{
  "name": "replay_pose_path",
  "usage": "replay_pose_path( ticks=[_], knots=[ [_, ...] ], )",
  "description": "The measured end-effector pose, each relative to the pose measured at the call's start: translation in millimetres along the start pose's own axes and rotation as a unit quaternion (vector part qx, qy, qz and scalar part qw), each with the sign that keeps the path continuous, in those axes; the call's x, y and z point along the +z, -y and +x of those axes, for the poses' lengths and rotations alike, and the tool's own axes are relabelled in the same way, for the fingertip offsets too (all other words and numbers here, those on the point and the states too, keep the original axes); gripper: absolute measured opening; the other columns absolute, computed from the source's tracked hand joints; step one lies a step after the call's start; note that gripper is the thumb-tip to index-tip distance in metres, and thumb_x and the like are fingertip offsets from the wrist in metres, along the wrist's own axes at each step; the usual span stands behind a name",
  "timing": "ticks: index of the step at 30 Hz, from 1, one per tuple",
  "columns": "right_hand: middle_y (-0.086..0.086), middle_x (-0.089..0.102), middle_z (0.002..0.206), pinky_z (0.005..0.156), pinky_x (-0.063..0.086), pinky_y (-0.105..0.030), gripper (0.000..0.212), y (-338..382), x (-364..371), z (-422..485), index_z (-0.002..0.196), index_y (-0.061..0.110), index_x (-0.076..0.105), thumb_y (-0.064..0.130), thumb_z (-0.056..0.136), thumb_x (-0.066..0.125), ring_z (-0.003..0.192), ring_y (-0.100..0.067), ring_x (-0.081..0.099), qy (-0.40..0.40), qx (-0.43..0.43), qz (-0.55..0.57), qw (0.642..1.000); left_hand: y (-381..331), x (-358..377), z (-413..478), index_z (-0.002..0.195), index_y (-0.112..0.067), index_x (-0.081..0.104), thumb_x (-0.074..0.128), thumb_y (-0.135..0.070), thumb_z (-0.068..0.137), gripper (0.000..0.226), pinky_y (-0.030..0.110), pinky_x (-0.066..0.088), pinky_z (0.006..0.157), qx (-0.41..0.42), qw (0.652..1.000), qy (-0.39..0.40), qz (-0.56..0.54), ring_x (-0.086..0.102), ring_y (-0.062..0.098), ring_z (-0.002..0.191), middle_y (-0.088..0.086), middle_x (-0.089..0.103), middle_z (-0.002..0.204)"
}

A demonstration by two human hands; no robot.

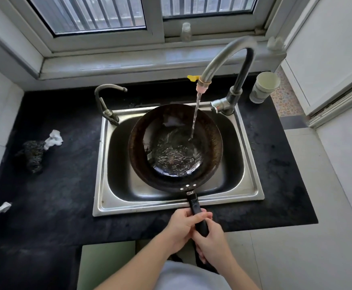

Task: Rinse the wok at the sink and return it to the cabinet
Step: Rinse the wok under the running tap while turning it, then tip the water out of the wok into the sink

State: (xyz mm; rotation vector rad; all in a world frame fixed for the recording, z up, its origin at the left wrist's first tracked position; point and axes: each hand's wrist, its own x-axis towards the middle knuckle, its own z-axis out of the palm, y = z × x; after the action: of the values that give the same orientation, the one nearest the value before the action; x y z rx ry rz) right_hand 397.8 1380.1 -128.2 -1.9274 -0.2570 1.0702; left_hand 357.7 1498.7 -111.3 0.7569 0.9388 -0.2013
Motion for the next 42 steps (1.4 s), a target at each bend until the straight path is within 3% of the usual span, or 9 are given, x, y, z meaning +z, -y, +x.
replay_pose_path(
  ticks=[4,7,10,14,18,23,30,36,42],
  knots=[
    [0.007,0.058,0.046,0.040,0.042,-0.020,0.010,-0.5,1.9,-0.2,0.080,0.016,0.064,0.010,0.088,0.065,0.038,-0.007,0.053,-0.007,-0.005,-0.014,1.000,4.6,0.1,2.8,0.114,0.006,0.064,0.067,-0.009,0.090,0.029,0.030,0.058,0.081,0.015,0.999,-0.021,0.020,0.071,0.027,0.103,0.017,0.074,0.110],
    [-0.001,0.064,0.053,0.040,0.049,-0.029,0.009,2.5,1.5,-0.1,0.081,0.014,0.064,0.017,0.090,0.065,0.041,-0.011,0.058,-0.004,0.002,-0.032,0.999,4.2,-0.9,3.5,0.113,0.004,0.064,0.065,-0.009,0.092,0.026,0.036,0.059,0.084,0.020,0.999,-0.027,0.035,0.072,0.027,0.101,0.014,0.075,0.108],
    [-0.007,0.072,0.069,0.063,0.060,-0.044,0.027,9.5,-14.0,3.0,0.079,0.018,0.069,0.045,0.081,0.062,0.061,-0.016,0.069,0.040,0.017,-0.103,0.994,6.0,-0.3,3.0,0.108,0.001,0.065,0.064,-0.008,0.092,0.018,0.042,0.055,0.087,0.023,0.999,-0.031,0.037,0.072,0.028,0.096,0.015,0.075,0.105],
    [0.007,0.073,0.067,0.069,0.058,-0.038,0.049,26.2,-61.2,15.6,0.076,0.026,0.068,0.073,0.074,0.054,0.067,-0.009,0.068,0.015,0.019,-0.243,0.970,7.8,3.0,2.9,0.109,0.004,0.064,0.063,-0.007,0.093,0.019,0.039,0.060,0.084,0.030,0.999,-0.033,0.022,0.072,0.028,0.092,0.019,0.072,0.100],
    [0.009,0.069,0.098,0.084,0.057,-0.038,0.028,68.9,-100.5,48.0,0.102,0.027,0.069,0.048,0.086,0.062,0.089,-0.011,0.065,-0.094,-0.112,-0.308,0.940,8.0,3.6,1.2,0.111,0.007,0.060,0.062,-0.004,0.093,0.021,0.045,0.060,0.085,0.023,0.999,-0.027,-0.012,0.072,0.028,0.089,0.017,0.068,0.095],
    [-0.004,0.048,0.139,0.096,0.052,-0.044,0.050,126.1,-119.0,109.1,0.137,0.019,0.053,0.032,0.090,0.065,0.123,-0.023,0.053,-0.158,-0.233,-0.394,0.875,9.8,5.9,-1.2,0.114,0.007,0.059,0.063,-0.004,0.092,0.025,0.046,0.060,0.084,0.028,0.999,-0.033,-0.014,0.068,0.027,0.086,0.016,0.065,0.093],
    [-0.002,0.070,0.104,0.087,0.054,-0.047,0.043,188.0,-127.2,172.8,0.119,0.020,0.061,0.047,0.087,0.069,0.102,-0.029,0.065,-0.220,-0.160,-0.302,0.913,10.6,6.3,-2.1,0.112,0.003,0.061,0.065,-0.009,0.092,0.023,0.043,0.060,0.084,0.032,0.998,-0.046,0.001,0.070,0.026,0.087,0.013,0.069,0.092],
    [-0.012,0.072,0.100,0.080,0.051,-0.040,0.032,201.5,-127.2,195.3,0.101,0.018,0.069,0.047,0.090,0.065,0.098,-0.037,0.066,-0.212,-0.166,-0.378,0.886,10.8,9.4,-2.4,0.112,0.003,0.062,0.065,-0.008,0.092,0.022,0.040,0.061,0.082,0.033,0.997,-0.064,0.008,0.071,0.024,0.085,0.013,0.070,0.090],
    [-0.007,0.073,0.101,0.083,0.053,-0.043,0.024,207.6,-144.6,196.4,0.102,0.023,0.069,0.043,0.090,0.062,0.098,-0.034,0.067,-0.243,-0.179,-0.363,0.882,10.5,9.9,-0.5,0.111,0.006,0.061,0.065,-0.006,0.092,0.023,0.043,0.060,0.083,0.026,0.997,-0.074,0.007,0.069,0.024,0.081,0.012,0.069,0.085]
  ],
)
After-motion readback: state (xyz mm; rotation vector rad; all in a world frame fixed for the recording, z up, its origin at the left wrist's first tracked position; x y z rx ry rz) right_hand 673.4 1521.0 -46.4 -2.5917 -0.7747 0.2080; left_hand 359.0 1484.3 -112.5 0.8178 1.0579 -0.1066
